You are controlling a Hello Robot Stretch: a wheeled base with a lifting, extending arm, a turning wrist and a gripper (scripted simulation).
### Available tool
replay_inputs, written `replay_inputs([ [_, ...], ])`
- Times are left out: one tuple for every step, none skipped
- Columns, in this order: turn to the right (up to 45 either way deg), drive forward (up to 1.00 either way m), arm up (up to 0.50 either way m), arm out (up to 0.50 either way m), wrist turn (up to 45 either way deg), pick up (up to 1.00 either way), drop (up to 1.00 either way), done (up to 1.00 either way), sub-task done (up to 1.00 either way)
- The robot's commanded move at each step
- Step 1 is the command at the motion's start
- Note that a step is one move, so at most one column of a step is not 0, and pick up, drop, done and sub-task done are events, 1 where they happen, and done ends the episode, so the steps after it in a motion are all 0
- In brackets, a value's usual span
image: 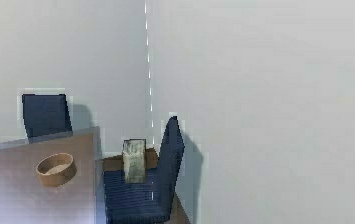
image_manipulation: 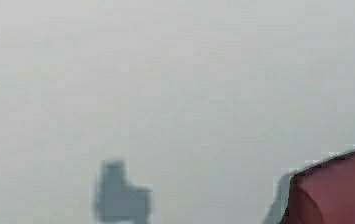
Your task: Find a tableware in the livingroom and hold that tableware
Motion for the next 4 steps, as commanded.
replay_inputs([
  [0.0,0.50,0.00,0.00,0.0,0.00,0.00,0.00,0.00],
  [-45.0,0.00,0.00,0.00,0.0,0.00,0.00,0.00,0.00],
  [-45.0,0.00,0.00,0.00,0.0,0.00,0.00,0.00,0.00],
  [-45.0,0.00,0.00,0.00,0.0,0.00,0.00,0.00,0.00],
])
